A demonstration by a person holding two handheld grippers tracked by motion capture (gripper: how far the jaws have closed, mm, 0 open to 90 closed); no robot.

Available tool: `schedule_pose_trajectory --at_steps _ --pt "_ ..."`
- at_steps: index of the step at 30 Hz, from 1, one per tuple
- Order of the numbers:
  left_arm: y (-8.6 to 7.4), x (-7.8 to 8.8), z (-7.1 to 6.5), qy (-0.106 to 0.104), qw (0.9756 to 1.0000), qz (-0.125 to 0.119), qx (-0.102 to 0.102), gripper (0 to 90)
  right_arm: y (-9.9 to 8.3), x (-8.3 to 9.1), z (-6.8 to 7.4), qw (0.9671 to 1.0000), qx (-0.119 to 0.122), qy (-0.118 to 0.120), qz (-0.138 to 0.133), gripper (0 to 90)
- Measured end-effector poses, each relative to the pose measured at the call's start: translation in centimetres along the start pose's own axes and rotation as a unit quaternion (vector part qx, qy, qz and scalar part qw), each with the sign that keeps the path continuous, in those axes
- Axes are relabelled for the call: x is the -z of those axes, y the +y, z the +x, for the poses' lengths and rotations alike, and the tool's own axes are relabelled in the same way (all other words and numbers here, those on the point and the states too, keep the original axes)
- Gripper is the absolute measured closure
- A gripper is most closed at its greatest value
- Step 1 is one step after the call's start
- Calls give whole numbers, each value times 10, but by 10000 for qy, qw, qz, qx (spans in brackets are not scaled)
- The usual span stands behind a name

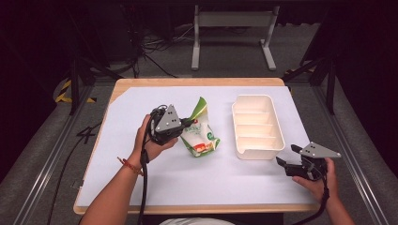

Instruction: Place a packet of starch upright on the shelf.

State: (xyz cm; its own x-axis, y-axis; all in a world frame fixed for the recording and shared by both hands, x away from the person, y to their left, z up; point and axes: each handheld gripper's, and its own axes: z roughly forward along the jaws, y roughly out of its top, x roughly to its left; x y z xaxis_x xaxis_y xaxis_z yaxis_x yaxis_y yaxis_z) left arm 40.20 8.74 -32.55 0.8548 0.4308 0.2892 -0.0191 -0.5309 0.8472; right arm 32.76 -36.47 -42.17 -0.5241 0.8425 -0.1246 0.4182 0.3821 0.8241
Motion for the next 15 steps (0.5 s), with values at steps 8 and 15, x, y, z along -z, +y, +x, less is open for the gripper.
schedule_pose_trajectory --at_steps 8,15 --pt "29 -10 2 -148 9993 -337 -65 897 0 -1 -1 10000 -5 0 13 235" --pt "58 -20 -2 -347 9974 -615 -141 898 -1 0 -2 10000 -26 -26 -3 235"
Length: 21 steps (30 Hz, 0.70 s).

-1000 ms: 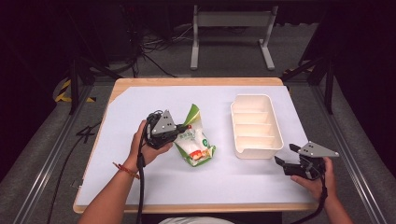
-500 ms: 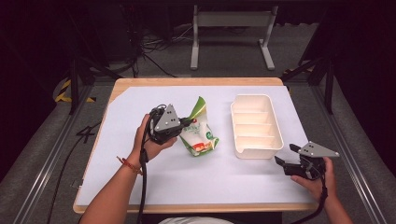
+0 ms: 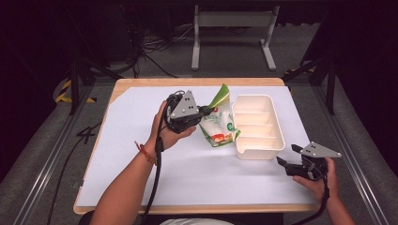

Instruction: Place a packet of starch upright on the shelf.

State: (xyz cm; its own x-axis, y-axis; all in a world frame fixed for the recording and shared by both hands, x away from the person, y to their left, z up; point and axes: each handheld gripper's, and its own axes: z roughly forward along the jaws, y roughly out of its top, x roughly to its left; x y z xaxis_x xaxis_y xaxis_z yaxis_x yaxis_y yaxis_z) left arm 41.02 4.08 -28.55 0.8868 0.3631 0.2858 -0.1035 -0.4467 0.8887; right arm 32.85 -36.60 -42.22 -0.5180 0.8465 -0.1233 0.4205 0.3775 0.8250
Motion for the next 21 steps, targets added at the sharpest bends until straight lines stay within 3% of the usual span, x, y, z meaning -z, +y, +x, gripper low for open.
schedule_pose_trajectory --at_steps 8,14,18,21 --pt "28 -29 -10 -269 9992 -162 -254 897 0 0 0 10000 5 11 8 234" --pt "37 -52 -17 -500 9982 -212 -261 897 0 0 0 10000 11 7 4 234" --pt "40 -64 -20 -525 9981 -169 -278 897 0 0 0 10000 9 18 -2 234" --pt "40 -72 -21 -538 9983 -168 -171 897 0 0 0 10000 8 26 7 234"
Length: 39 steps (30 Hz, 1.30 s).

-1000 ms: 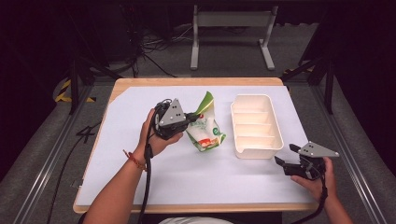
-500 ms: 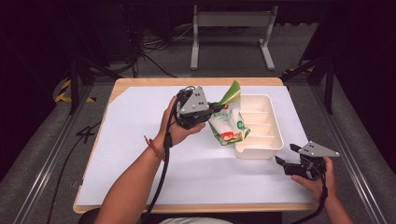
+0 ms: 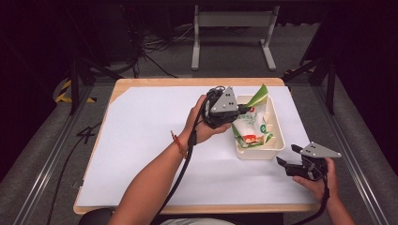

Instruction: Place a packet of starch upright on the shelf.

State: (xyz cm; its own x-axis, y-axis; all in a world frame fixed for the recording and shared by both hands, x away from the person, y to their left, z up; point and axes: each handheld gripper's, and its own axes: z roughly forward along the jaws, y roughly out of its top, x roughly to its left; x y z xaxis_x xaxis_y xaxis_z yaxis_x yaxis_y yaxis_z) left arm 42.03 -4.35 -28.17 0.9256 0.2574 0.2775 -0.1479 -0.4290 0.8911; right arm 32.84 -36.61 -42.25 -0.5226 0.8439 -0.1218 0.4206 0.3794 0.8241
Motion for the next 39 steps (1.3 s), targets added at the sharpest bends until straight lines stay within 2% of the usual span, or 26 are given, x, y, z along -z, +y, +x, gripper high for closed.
schedule_pose_trajectory --at_steps 7,14,20,23,24,34,39 --pt "-2 -25 -9 -84 9997 225 -9 897 0 0 0 10000 -5 -1 -10 233" --pt "-12 -44 -20 -184 9990 411 25 896 0 0 0 10000 9 5 -5 233" --pt "-22 -54 -21 -368 9984 384 172 892 0 -1 0 10000 16 15 8 233" --pt "-27 -59 -25 -469 9978 436 175 887 0 -1 1 10000 28 24 23 233" --pt "-28 -61 -27 -448 9979 437 145 886 0 -1 0 10000 27 23 22 232" --pt "-35 -62 -23 -490 9976 266 408 880 0 -2 1 10000 41 5 40 232" --pt "-37 -65 -22 -467 9977 247 420 884 0 -2 1 10000 53 31 44 232"
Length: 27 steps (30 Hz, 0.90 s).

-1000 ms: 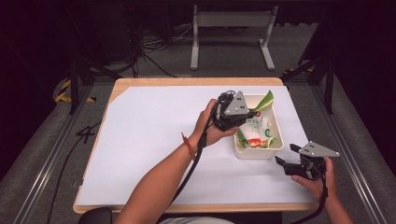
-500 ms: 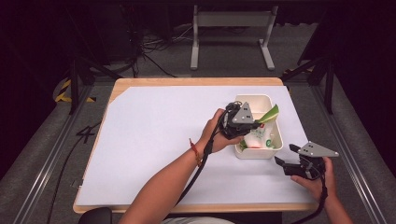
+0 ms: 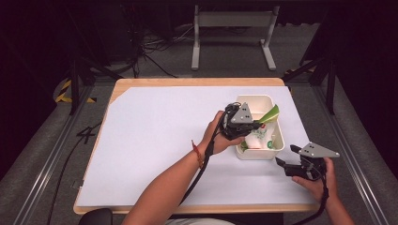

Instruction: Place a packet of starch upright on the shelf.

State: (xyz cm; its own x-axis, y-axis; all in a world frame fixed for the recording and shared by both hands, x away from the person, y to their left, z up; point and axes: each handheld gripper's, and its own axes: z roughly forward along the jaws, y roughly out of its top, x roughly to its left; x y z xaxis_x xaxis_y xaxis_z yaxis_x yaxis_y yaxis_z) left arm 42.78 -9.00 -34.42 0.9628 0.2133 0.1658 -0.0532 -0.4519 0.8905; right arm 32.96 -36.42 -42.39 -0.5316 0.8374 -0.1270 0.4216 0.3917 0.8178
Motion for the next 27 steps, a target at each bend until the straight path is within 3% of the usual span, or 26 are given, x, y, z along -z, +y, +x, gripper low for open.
schedule_pose_trajectory --at_steps 7,15,27 --pt "1 -1 1 -48 9999 113 -54 885 0 0 0 10000 16 3 10 233" --pt "9 1 0 46 9982 436 -402 861 0 -1 0 10000 26 23 41 233" --pt "23 12 -1 219 9969 428 -626 789 0 0 1 10000 40 21 1 233"
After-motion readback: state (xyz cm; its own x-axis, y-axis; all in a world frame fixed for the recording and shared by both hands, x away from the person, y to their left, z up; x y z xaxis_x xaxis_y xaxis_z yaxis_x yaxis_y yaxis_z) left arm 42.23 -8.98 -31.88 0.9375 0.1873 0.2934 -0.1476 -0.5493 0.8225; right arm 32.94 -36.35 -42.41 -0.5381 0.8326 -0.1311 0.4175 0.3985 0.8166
